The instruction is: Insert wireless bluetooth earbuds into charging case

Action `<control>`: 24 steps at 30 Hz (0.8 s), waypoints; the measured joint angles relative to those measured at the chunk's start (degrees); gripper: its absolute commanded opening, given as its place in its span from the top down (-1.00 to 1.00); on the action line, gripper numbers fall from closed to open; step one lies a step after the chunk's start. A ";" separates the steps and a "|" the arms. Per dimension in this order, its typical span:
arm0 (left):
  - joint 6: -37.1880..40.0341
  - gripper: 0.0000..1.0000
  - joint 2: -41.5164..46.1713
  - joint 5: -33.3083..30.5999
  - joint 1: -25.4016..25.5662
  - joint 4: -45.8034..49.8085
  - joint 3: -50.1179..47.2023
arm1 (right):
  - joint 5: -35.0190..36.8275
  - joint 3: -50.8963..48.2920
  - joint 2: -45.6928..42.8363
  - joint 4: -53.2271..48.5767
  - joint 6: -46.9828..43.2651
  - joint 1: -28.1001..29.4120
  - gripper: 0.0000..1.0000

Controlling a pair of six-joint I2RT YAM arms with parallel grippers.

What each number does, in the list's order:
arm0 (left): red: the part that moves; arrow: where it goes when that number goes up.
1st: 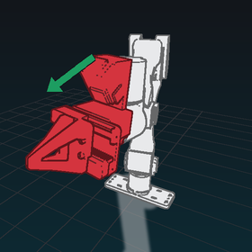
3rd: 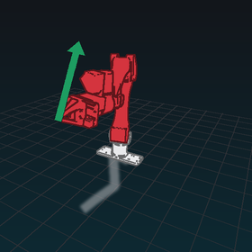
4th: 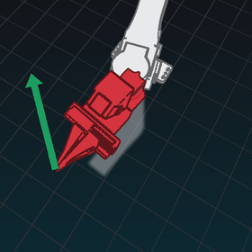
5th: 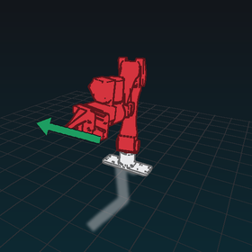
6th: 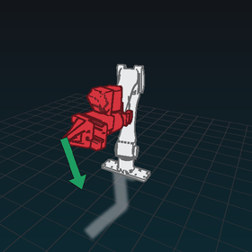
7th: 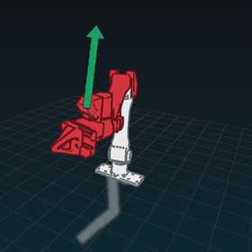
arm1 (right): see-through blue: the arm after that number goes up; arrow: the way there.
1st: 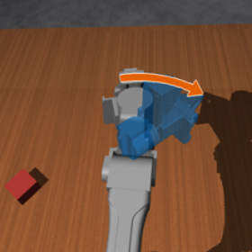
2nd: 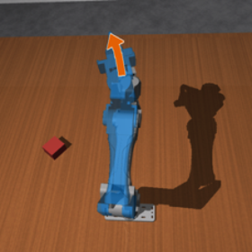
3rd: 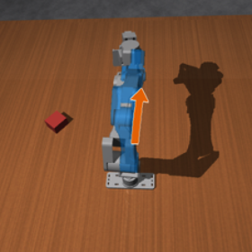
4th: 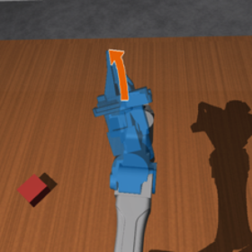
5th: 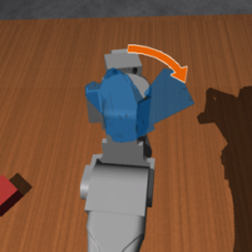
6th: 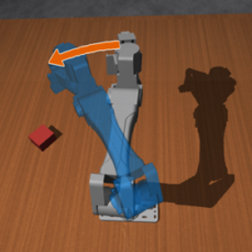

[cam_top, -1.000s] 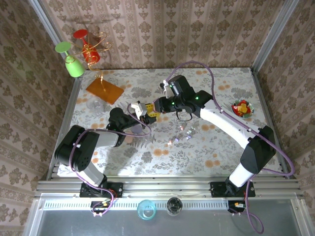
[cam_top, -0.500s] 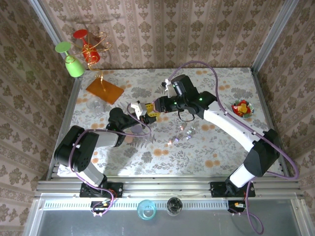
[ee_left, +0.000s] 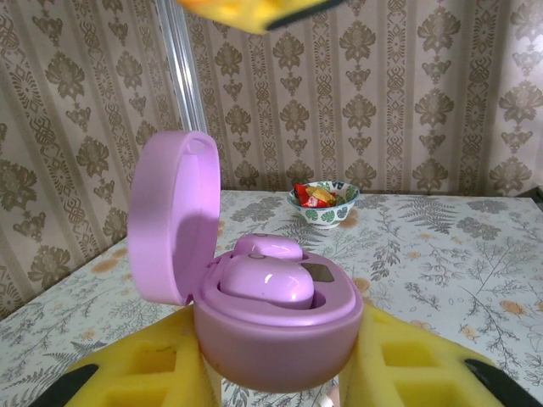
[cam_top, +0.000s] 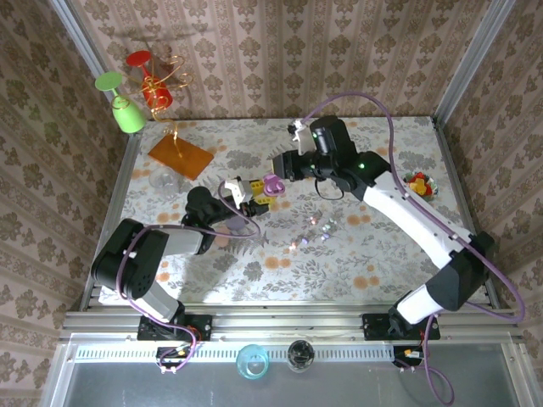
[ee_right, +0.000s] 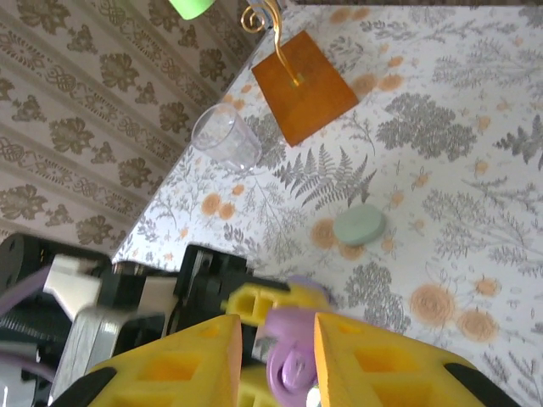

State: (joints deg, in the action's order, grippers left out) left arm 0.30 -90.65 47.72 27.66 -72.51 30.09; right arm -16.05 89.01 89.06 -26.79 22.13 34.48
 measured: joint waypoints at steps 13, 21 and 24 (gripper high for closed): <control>-0.74 0.47 0.90 -2.58 -0.33 0.00 -0.24 | -1.62 0.76 5.86 -3.48 -1.38 -0.59 0.48; -2.43 0.47 1.25 -2.75 -0.31 0.00 -0.22 | -3.82 -7.61 -1.81 1.51 3.30 -2.23 -0.27; -3.10 0.46 1.90 -2.75 -0.31 0.02 -0.22 | -8.20 -12.09 -5.27 6.93 8.46 -5.01 -0.42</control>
State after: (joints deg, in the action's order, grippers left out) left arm -2.81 -88.75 44.97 27.35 -72.49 29.87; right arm -24.25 76.93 83.79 -19.86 30.59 29.47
